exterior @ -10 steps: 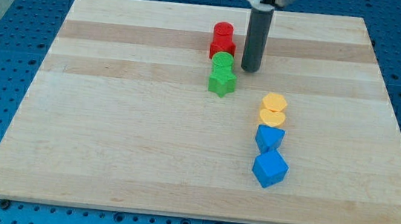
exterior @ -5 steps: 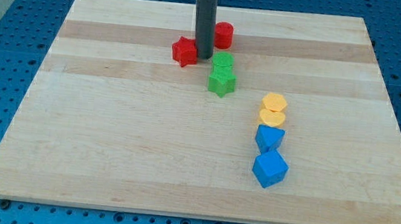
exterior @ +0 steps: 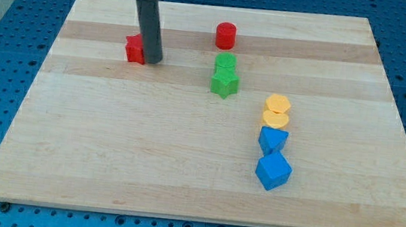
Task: Move the red star to the top left
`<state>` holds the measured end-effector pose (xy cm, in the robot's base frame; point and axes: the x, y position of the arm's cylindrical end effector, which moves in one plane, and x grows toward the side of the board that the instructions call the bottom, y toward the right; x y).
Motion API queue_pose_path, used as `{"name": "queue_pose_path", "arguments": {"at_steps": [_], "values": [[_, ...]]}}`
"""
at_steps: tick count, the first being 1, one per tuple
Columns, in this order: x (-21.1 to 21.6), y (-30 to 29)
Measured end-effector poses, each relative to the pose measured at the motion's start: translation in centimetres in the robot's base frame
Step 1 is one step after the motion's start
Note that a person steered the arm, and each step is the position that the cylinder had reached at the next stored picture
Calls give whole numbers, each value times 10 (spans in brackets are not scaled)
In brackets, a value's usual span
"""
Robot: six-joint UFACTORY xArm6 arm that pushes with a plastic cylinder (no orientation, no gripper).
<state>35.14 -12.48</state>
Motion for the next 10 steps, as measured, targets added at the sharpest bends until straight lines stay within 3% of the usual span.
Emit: {"name": "queue_pose_path", "arguments": {"at_steps": [2,5,8,10], "values": [[-30,-35],[6,-75],[-53,-84],[-31,-77]]}}
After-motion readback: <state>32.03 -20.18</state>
